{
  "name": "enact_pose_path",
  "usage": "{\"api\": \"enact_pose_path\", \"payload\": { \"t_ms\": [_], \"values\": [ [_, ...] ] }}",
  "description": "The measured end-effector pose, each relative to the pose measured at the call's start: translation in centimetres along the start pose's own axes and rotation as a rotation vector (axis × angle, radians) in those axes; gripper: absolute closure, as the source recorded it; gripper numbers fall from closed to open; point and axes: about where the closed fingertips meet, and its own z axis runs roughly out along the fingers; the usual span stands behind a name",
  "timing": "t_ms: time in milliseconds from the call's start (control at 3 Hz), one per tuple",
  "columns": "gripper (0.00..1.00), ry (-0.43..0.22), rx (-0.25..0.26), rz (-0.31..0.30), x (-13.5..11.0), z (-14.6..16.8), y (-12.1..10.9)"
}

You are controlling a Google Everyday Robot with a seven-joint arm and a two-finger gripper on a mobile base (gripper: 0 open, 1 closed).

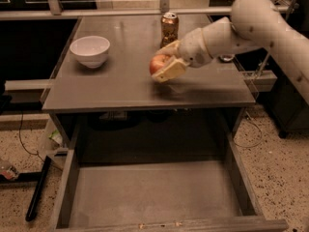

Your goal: Place apple into top drawer

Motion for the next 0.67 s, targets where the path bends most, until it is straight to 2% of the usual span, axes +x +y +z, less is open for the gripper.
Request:
{"api": "enact_pose_path", "payload": {
  "t_ms": [333,667],
  "values": [
    [1.0,-0.052,0.065,-0.014,0.5,-3.5,4.1],
    [1.0,-0.064,0.123,-0.018,2.1,-6.3,9.0]
  ]
}}
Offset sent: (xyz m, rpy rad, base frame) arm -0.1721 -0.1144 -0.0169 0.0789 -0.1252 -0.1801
